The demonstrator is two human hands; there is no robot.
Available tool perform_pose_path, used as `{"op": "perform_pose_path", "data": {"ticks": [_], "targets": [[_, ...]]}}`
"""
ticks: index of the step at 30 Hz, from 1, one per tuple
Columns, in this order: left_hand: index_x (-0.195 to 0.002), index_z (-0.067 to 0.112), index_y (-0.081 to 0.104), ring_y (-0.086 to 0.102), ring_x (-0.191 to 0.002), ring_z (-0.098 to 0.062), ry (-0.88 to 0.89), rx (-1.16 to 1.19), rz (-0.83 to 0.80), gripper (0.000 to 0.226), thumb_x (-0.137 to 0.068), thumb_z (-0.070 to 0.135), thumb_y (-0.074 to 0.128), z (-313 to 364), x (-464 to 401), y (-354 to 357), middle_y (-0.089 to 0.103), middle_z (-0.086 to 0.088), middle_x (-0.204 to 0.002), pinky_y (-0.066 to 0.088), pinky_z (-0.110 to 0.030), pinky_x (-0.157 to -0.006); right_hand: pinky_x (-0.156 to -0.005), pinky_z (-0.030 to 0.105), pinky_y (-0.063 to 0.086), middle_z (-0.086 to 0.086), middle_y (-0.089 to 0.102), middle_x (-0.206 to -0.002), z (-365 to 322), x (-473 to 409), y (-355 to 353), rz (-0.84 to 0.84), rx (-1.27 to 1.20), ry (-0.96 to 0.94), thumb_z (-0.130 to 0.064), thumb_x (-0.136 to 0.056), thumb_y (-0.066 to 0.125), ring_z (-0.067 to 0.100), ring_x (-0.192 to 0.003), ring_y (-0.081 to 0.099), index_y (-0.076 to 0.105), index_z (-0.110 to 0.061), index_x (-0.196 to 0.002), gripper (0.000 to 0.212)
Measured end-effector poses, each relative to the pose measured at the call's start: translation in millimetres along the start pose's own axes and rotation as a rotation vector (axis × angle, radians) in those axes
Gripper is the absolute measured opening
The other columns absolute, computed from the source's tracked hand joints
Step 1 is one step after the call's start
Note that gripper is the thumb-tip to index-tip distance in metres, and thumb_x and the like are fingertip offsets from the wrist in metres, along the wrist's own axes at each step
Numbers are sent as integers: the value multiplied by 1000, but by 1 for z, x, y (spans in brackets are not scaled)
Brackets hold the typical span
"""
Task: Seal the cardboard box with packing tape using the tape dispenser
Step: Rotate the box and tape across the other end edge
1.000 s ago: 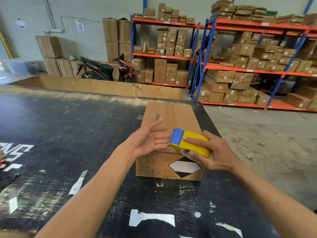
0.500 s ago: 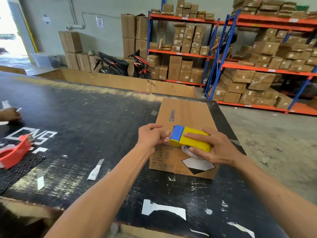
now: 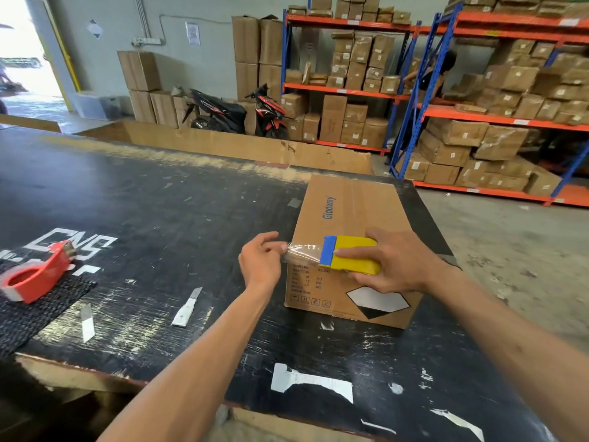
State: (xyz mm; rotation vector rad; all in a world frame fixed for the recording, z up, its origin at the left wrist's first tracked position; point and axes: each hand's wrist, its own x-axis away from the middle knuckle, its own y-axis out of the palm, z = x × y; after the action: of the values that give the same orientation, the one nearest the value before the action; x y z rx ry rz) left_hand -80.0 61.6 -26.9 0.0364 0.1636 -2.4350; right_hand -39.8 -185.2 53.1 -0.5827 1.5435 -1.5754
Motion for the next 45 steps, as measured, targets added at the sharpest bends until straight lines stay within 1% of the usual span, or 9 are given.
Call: {"op": "perform_pose_path", "data": {"ticks": [9,14,17,20,24,27,30,34,45], "targets": [[-117,16,70,73,-92,-15,-59,61,-44,31,-87,11,75,-13,-9,5,79,3,-89,53,-45,-101,-53,27,34,1,57,-88,-2,-5,5,-55,81,3,-67,-83,48,21,-66,58,59,-51,-131,52],[-148,13,43,69,-109,-18,-85,65,-107,66,-89,17,74,-17,-13,6,76,0,-109,53,-45,-101,-57,28,32,2,57,-96,-5,-10,4,-77,99,2,-65,-88,53,17,-71,52,54,-51,-136,50],[-158,18,18,39,-143,-33,-96,-215,-138,82,-94,28,67,-18,-21,4,35,-10,-159,35,-50,-115,-59,29,34,1,58,-100,-7,-11,3,-87,106,17,-66,-88,52,20,-78,59,52,-52,-137,51],[-158,9,13,31,-144,-42,13,-561,-95,69,-102,24,50,-19,-24,-7,7,-21,-165,31,-49,-114,-59,29,33,0,57,-100,-8,-12,1,-94,96,30,-66,-88,53,19,-78,59,53,-52,-136,50],[-155,5,26,20,-151,-28,728,-621,-174,55,-107,28,36,-22,-30,4,17,-17,-165,17,-43,-123,-60,29,31,-2,53,-96,-8,-14,-1,-108,78,57,-65,-87,56,15,-73,48,55,-51,-135,50],[-154,8,31,22,-151,-21,1013,-722,-369,54,-107,33,27,-16,-42,25,24,-10,-164,12,-42,-125,-63,30,31,-5,44,-91,-9,-17,-3,-139,76,76,-65,-87,55,14,-75,45,52,-52,-137,51],[-148,11,46,36,-146,-21,1010,-707,-468,51,-107,34,25,-33,-48,42,42,-8,-156,19,-39,-124,-64,30,32,-6,42,-87,-8,-18,-4,-143,69,80,-65,-87,55,17,-78,54,54,-52,-135,51],[-125,11,69,63,-121,-22,1057,-674,-262,46,-107,31,31,-52,-47,55,69,-6,-127,42,-38,-112,-63,29,30,-5,42,-85,-10,-19,-4,-128,83,78,-63,-87,58,19,-76,54,56,-51,-134,49],[-121,4,71,68,-114,-26,1161,-805,-189,42,-103,23,37,-51,-49,51,71,-12,-122,51,-40,-103,-52,26,27,-5,40,-82,2,-5,-1,-123,106,0,-68,-84,52,16,-59,41,58,-50,-133,53]]}}
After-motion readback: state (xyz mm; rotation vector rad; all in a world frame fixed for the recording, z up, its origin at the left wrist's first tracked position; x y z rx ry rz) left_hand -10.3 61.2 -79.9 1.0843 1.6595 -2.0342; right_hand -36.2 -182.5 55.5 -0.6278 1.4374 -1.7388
